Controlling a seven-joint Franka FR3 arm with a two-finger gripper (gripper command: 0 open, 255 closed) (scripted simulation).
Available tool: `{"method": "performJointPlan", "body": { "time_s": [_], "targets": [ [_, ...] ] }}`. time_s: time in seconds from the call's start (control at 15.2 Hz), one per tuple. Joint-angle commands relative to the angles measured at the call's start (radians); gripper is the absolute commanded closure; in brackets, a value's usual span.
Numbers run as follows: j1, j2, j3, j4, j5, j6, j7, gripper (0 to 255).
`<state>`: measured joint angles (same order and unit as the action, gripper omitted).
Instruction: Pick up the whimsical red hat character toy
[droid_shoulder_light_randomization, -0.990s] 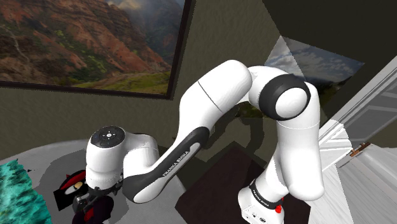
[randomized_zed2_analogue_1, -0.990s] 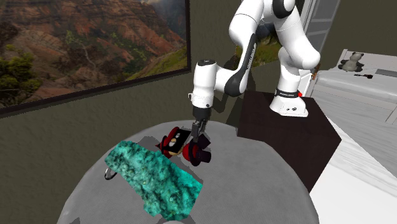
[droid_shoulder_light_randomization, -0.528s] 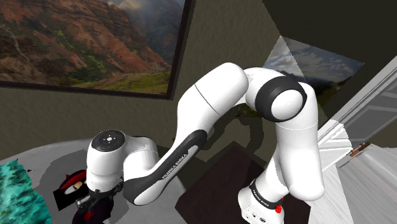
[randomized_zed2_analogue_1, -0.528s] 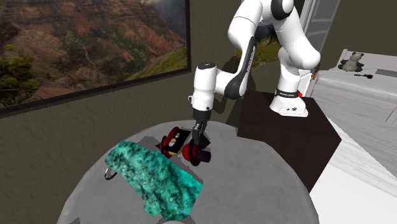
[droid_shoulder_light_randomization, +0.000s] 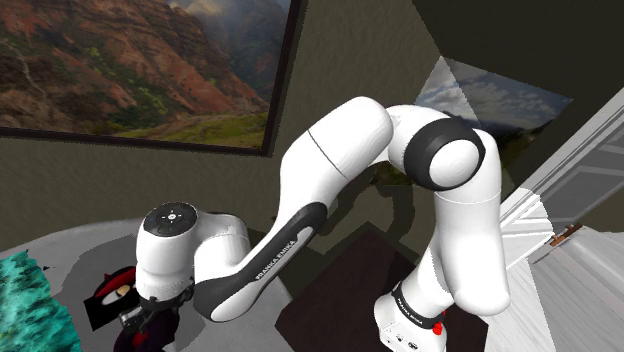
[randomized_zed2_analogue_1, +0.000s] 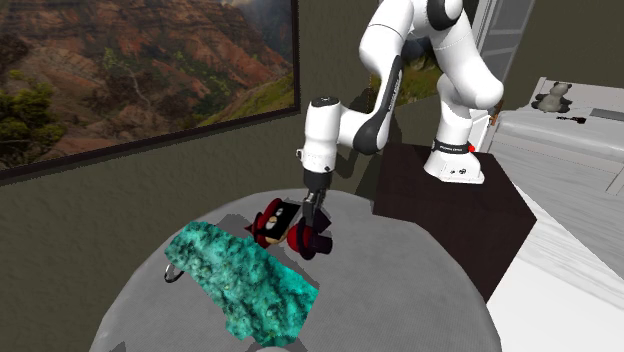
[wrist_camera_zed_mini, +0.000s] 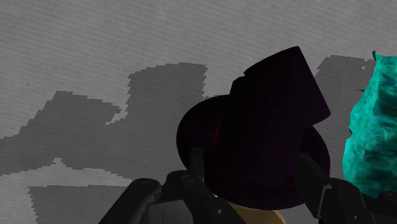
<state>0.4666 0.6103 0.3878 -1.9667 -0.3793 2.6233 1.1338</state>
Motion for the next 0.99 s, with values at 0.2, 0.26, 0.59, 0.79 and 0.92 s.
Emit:
{"method": "performJointPlan", "body": {
  "time_s": [0.2, 0.26, 0.59, 0.79, 0.92],
  "targets": [
    [-0.021, -0.051, 0.028, -0.008, 0.028, -0.041, -0.019, 255],
    [-0.026, -0.061, 0.033, -0.009, 0.034, -0.05, -0.023, 255],
    [-0.046, -0.111, 0.061, -0.012, 0.066, -0.096, -0.044, 255],
    [-0.057, -0.141, 0.076, -0.011, 0.086, -0.124, -0.056, 255],
    [-0.058, -0.142, 0.076, -0.011, 0.087, -0.126, -0.057, 255]
  ]
}}
